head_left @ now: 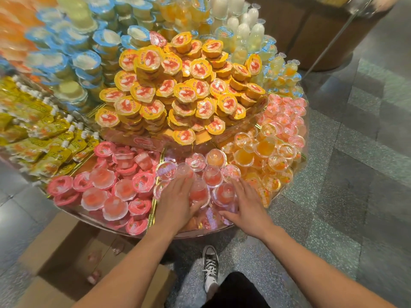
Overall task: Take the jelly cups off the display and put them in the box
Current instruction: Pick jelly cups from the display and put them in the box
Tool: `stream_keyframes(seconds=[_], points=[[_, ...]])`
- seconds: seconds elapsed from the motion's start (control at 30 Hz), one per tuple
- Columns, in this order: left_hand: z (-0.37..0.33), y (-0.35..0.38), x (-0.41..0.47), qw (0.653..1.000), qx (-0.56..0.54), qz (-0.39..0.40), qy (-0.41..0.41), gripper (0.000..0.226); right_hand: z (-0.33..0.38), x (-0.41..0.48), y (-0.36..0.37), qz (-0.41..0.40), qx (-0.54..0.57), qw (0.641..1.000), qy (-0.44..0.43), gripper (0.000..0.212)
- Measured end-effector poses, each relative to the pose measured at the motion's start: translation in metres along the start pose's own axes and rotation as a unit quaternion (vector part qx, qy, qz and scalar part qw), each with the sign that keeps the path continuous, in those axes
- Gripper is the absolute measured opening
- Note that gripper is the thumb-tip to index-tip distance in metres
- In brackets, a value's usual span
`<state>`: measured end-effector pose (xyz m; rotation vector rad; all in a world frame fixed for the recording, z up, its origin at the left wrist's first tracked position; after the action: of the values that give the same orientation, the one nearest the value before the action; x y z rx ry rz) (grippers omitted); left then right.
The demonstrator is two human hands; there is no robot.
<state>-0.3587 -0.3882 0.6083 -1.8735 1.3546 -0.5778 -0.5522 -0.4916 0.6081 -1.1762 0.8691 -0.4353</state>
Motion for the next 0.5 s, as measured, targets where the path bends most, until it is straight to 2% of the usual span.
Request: stream_keyframes(seconds=[0.23, 0.4, 0.5], points=[[0.011, -0.049, -0.043, 0.999, 0.040, 0.036, 0.005, 0.104, 0.044, -0.040, -0.024, -0.012, -0.065, 0.998, 0.003, 0.088], [0.022, -0.088, -0.074, 0.996, 0.078, 0.042, 0.018, 0.088, 0.087, -0.067, -0.047, -0.069, -0.079, 0.994, -0.005, 0.102], [0.031, -0.103, -0.095, 0.994, 0.102, 0.030, 0.035, 0.092, 0.112, -0.081, -0.052, -0.096, -0.085, 0.992, -0.019, 0.102]])
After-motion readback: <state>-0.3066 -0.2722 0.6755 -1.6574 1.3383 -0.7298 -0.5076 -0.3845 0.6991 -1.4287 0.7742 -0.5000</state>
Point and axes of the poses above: each hand's wrist, its own x-axis towards the middle knuckle, its own y-axis out of the palm, z = x × y, the point moved 4 cm from there along x, towards the middle knuckle, and after that the axes turned 14 degrees about -x, right-handed, at the moved point
